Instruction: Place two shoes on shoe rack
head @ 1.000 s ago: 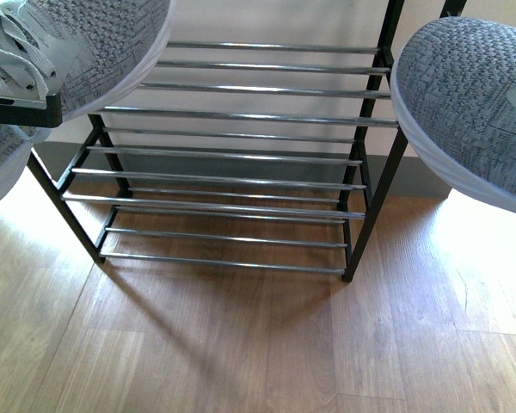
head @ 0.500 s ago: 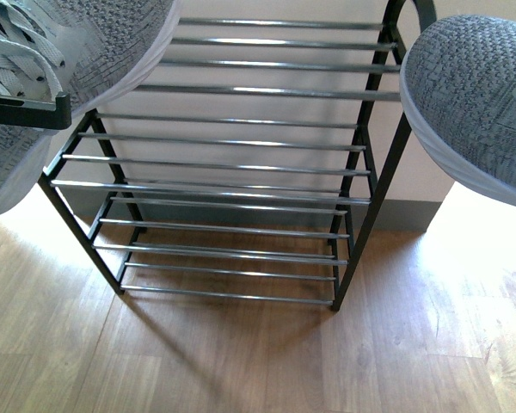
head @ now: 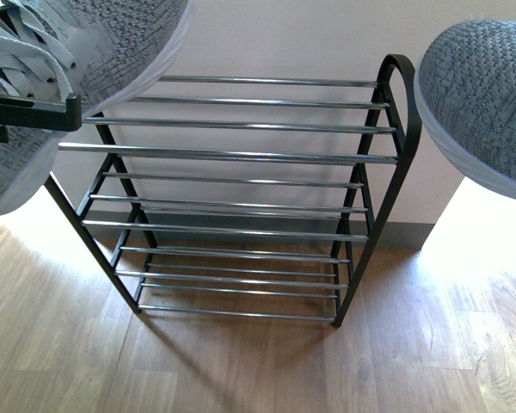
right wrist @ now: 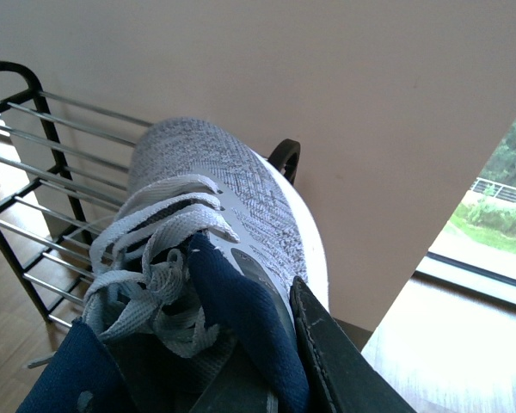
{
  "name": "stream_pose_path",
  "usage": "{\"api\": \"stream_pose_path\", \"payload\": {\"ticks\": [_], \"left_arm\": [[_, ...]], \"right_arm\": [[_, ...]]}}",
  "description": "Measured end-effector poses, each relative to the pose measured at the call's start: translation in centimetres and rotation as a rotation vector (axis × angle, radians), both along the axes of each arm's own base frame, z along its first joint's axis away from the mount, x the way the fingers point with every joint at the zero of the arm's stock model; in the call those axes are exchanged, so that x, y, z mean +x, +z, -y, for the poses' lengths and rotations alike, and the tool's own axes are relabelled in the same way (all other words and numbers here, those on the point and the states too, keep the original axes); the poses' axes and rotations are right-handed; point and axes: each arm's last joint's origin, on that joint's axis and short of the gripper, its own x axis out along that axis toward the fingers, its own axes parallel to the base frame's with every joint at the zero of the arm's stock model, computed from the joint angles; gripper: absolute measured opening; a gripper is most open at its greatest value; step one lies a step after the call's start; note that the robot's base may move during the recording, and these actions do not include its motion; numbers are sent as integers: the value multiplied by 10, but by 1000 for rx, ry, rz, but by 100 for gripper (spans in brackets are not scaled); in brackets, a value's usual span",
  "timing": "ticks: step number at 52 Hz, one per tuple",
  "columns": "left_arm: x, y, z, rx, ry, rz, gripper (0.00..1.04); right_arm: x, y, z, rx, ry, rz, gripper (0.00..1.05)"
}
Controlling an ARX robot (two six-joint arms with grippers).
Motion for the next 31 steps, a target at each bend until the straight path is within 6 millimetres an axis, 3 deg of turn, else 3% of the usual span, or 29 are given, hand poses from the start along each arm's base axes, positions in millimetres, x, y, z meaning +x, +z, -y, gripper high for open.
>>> {"api": "stream_pose_path", "payload": {"ticks": [12, 17, 23, 31], "left_arm": [[1, 0, -4, 4, 44, 1, 2], [1, 0, -4, 2, 29, 0, 2], [1, 0, -3, 2, 26, 1, 2], [1, 0, -2, 2, 18, 0, 2]], "right_arm": [[0, 0, -1, 3, 22, -1, 1], [4, 6, -4, 47, 177, 37, 1], [19, 26, -19, 111, 169, -5, 1], [60, 66, -60, 272, 149, -109, 1]]}}
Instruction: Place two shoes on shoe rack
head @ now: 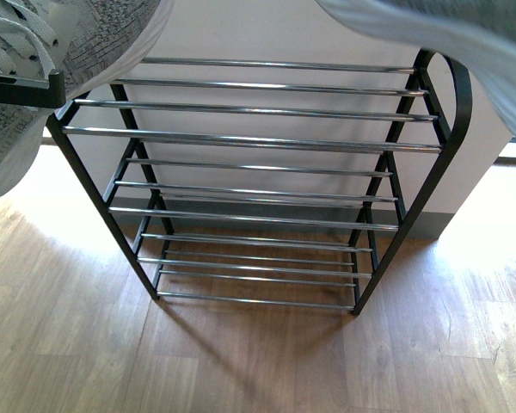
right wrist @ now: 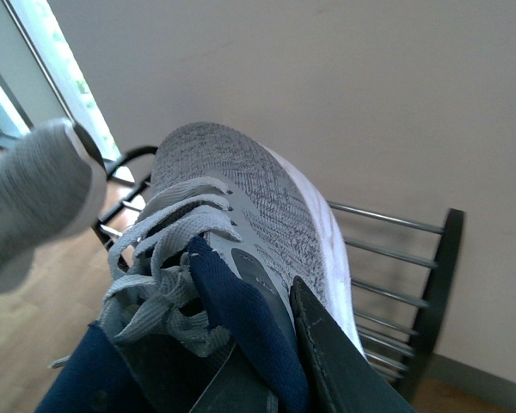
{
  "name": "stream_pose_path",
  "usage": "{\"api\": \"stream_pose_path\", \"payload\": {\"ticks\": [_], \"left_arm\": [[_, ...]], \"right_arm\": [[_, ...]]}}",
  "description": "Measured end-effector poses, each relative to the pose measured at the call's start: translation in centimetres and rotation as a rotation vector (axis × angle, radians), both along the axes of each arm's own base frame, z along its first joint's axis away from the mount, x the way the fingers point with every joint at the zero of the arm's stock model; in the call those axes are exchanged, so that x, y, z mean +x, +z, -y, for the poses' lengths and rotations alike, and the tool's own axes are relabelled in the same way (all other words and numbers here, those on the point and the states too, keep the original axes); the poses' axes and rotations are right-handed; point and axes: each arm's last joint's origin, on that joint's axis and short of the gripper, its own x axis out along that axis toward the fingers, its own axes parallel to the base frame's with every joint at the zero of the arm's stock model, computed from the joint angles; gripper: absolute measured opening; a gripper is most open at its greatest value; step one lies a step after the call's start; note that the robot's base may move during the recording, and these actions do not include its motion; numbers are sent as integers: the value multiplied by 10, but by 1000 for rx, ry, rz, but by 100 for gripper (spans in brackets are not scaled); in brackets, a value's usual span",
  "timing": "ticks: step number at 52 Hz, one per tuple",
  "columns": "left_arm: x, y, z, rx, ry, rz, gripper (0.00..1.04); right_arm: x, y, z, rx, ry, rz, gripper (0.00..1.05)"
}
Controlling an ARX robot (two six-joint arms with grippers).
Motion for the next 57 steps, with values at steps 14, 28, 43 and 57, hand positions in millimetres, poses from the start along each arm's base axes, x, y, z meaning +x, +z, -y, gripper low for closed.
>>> {"api": "stream_pose_path", "payload": {"ticks": [14, 28, 43, 57], "left_arm": [[0, 0, 0, 0, 4, 0, 2], [0, 0, 0, 0, 3, 0, 2], [0, 0, 0, 0, 3, 0, 2], [0, 0, 0, 1, 6, 0, 2]], "right_arm": [[99, -12, -63, 292, -171, -369, 1], [165, -66, -58, 453, -426, -504, 1], [206, -94, -7, 573, -616, -474, 1], [226, -95, 0, 512, -616, -481, 1]]}}
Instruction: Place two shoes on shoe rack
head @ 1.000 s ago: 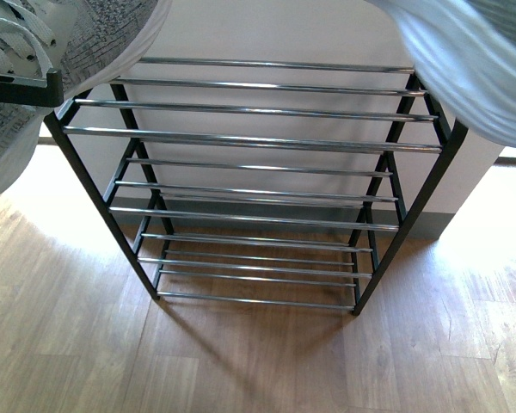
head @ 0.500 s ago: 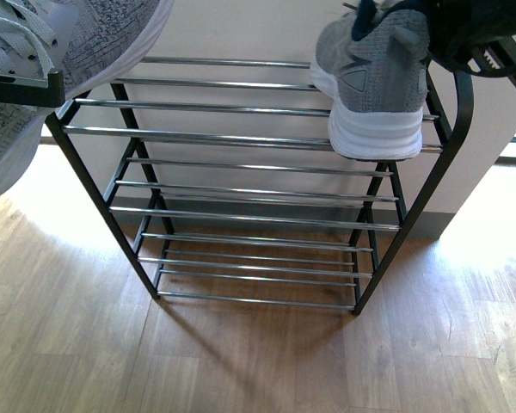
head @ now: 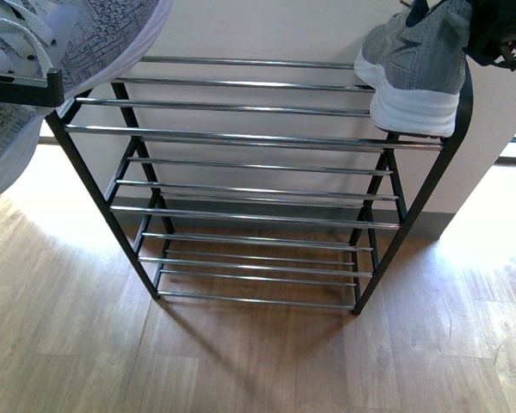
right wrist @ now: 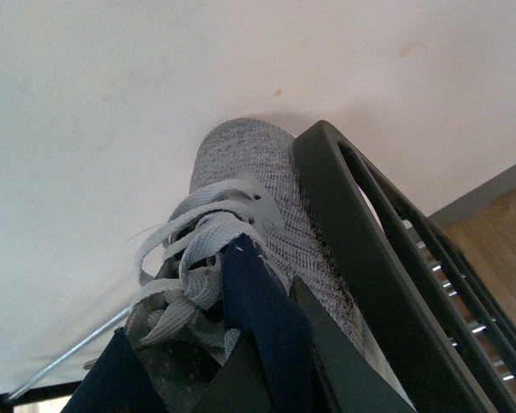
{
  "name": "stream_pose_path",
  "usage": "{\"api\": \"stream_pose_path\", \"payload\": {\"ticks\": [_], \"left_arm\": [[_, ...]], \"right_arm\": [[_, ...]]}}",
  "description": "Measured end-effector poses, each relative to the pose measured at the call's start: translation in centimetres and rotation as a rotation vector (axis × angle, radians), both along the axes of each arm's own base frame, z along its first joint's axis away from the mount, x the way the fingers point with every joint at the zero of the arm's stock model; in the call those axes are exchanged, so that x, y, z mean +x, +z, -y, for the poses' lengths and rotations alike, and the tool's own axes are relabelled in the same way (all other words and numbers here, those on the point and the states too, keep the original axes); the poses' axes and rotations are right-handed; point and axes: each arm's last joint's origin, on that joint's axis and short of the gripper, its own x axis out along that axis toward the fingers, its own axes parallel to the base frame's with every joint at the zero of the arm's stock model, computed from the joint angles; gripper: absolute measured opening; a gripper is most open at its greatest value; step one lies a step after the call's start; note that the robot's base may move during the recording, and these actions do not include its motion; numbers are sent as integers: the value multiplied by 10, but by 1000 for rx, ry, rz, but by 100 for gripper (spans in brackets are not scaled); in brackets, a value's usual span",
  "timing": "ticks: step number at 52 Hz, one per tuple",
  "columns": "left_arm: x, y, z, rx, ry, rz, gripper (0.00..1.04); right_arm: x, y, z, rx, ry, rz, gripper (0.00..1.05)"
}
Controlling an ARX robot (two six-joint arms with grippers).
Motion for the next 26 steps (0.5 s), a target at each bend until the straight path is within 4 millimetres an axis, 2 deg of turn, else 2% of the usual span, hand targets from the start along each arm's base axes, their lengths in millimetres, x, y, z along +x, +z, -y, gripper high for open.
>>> {"api": "stream_pose_path", "payload": {"ticks": [2, 8, 11, 15, 20, 24, 25, 26], "left_arm": [[0, 0, 0, 0, -2, 0, 2], [0, 0, 0, 0, -4, 0, 2], [0, 0, 0, 0, -3, 0, 2], [0, 0, 0, 0, -3, 0, 2], [0, 0, 0, 0, -3, 0, 2], [0, 0, 0, 0, -3, 0, 2], [0, 0, 0, 0, -2, 0, 2], [0, 0, 0, 0, 0, 0, 2]], "right_arm": [[-1, -3, 1, -20, 6, -33, 2], [-8, -5, 3, -15, 31, -118, 21], [-13, 7, 5, -5, 46, -117, 33], [-21, 38, 15, -11, 47, -54, 49], [-46, 93, 37, -91, 49, 50, 70], [-63, 117, 49, -176, 37, 122, 86], [-65, 119, 50, -200, 44, 143, 87], [-67, 121, 52, -239, 62, 195, 85]]}}
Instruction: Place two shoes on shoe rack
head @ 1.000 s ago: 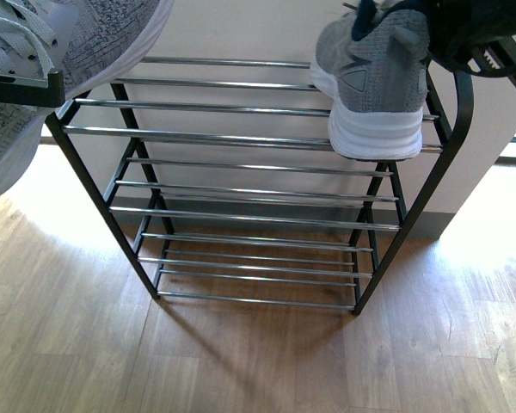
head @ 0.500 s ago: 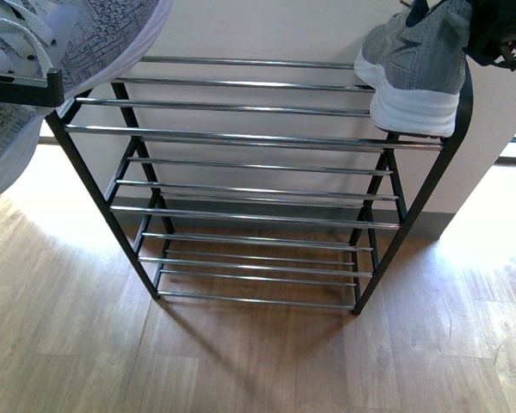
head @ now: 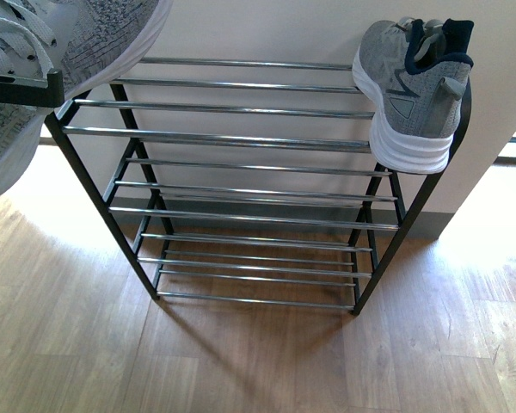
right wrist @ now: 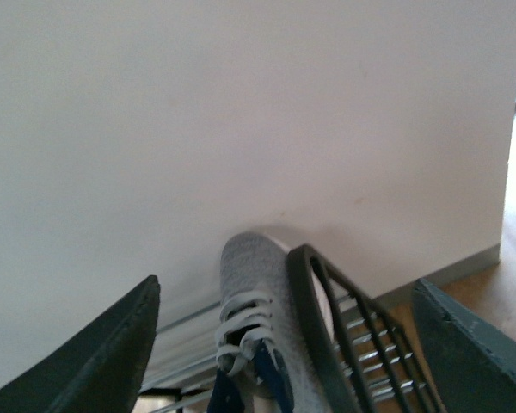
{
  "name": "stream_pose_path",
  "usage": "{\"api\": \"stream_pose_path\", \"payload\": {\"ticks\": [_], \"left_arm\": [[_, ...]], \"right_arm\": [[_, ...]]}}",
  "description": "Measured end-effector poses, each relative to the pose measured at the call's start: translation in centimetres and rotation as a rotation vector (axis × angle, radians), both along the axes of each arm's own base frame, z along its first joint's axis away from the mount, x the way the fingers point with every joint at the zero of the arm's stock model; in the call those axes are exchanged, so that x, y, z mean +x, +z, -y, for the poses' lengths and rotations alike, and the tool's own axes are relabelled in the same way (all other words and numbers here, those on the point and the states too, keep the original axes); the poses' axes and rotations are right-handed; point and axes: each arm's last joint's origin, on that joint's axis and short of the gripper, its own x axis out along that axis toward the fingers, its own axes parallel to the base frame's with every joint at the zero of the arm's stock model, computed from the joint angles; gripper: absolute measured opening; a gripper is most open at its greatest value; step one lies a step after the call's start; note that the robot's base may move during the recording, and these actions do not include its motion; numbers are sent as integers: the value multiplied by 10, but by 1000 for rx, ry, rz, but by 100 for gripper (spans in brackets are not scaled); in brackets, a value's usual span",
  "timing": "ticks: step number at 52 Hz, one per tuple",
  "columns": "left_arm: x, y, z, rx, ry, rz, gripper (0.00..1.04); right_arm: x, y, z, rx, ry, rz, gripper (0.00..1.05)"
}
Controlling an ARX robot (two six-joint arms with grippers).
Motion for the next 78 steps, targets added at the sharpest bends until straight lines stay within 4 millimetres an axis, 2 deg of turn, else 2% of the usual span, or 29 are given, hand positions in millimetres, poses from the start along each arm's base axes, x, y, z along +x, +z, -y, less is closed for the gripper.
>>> {"api": "stream_pose_path", "payload": {"ticks": [3, 8, 17, 24, 49, 63, 68, 78], "left_arm": [[0, 0, 0, 0, -3, 0, 2], [0, 0, 0, 0, -3, 0, 2], [0, 0, 0, 0, -3, 0, 2], [0, 0, 0, -1, -5, 0, 2], [0, 0, 0, 0, -3, 0, 2], [0, 0, 0, 0, -3, 0, 2], [0, 0, 0, 0, -3, 0, 2], [0, 0, 0, 0, -3, 0, 2]], "right_arm": [[-11, -8, 2, -162, 42, 167, 73], [-41, -41, 3, -387, 91, 242, 53], [-91, -61, 14, -487, 84, 267, 20], [-113, -74, 14, -501, 90, 256, 1], [-188, -104, 14, -510, 96, 248, 1], [-211, -112, 14, -510, 97, 245, 1], [-219, -121, 14, -510, 96, 246, 1], [-227, -117, 14, -511, 93, 261, 1]]}}
